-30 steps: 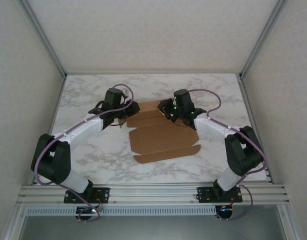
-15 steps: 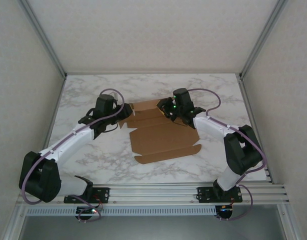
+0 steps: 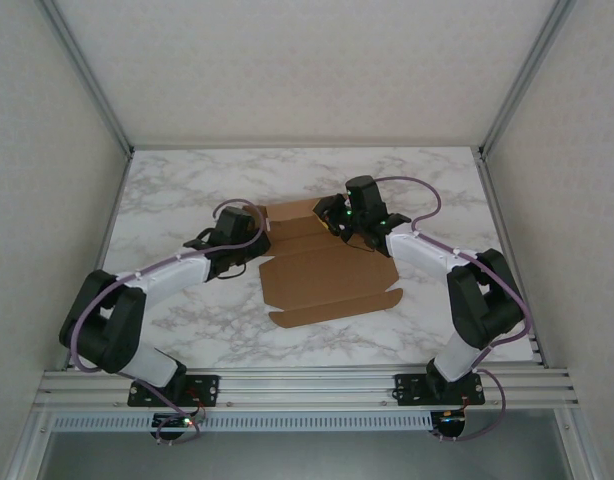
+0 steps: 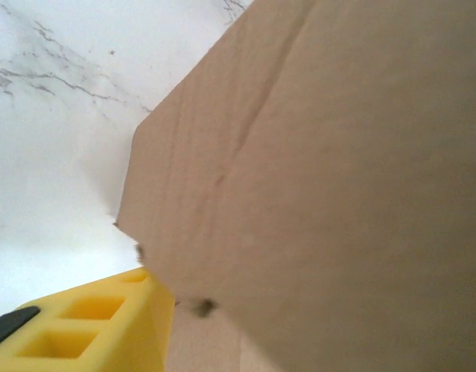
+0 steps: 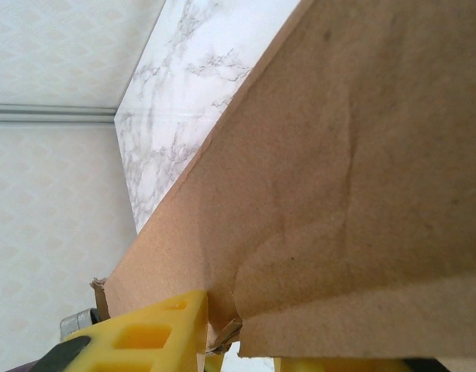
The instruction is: Fold the paper box
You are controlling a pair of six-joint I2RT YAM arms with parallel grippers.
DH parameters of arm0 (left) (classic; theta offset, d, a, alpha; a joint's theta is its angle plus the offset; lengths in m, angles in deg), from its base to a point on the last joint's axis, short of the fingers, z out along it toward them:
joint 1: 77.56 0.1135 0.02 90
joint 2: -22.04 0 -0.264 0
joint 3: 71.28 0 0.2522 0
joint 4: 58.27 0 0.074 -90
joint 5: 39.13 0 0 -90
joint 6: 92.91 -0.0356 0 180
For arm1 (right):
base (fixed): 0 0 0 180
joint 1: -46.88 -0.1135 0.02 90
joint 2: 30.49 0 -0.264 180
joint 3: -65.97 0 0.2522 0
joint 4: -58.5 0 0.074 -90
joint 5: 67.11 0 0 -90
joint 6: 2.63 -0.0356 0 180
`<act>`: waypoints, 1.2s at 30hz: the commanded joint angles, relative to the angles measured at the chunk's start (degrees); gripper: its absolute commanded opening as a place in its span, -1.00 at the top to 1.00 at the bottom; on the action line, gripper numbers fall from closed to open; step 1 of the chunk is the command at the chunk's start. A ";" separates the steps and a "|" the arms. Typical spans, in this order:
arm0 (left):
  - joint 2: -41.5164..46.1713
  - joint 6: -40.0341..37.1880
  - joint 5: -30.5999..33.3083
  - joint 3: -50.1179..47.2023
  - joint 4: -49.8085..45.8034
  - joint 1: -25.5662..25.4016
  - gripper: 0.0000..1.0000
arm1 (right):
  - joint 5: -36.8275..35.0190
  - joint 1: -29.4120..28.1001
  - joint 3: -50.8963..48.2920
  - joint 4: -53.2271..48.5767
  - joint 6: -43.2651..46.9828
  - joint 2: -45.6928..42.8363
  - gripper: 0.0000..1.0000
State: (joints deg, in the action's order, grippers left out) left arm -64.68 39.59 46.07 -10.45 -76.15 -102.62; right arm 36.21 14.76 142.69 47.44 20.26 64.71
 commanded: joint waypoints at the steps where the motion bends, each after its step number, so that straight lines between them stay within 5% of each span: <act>1: -3.31 1.24 4.71 2.06 1.66 -0.93 0.06 | -0.82 0.21 1.72 -1.95 0.23 1.09 0.46; 13: -3.68 0.83 11.81 1.92 -2.22 -0.96 -0.03 | -1.35 0.13 2.54 -3.40 1.46 0.89 0.46; 20: 4.95 1.81 15.07 -3.68 -4.05 1.60 -0.04 | -1.63 0.39 2.48 -3.60 1.72 0.88 0.46; 29: 9.06 -1.28 11.70 -3.92 -6.09 11.12 -0.06 | -1.81 0.26 2.10 -2.82 1.25 1.09 0.46; 36: 13.97 -3.83 5.13 -1.54 -7.46 8.79 -0.03 | -1.99 0.32 2.07 -3.02 1.37 0.94 0.46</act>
State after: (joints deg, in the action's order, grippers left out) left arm -53.71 37.82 55.03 -14.03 -81.92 -92.22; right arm 35.97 14.76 143.92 45.56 20.72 64.93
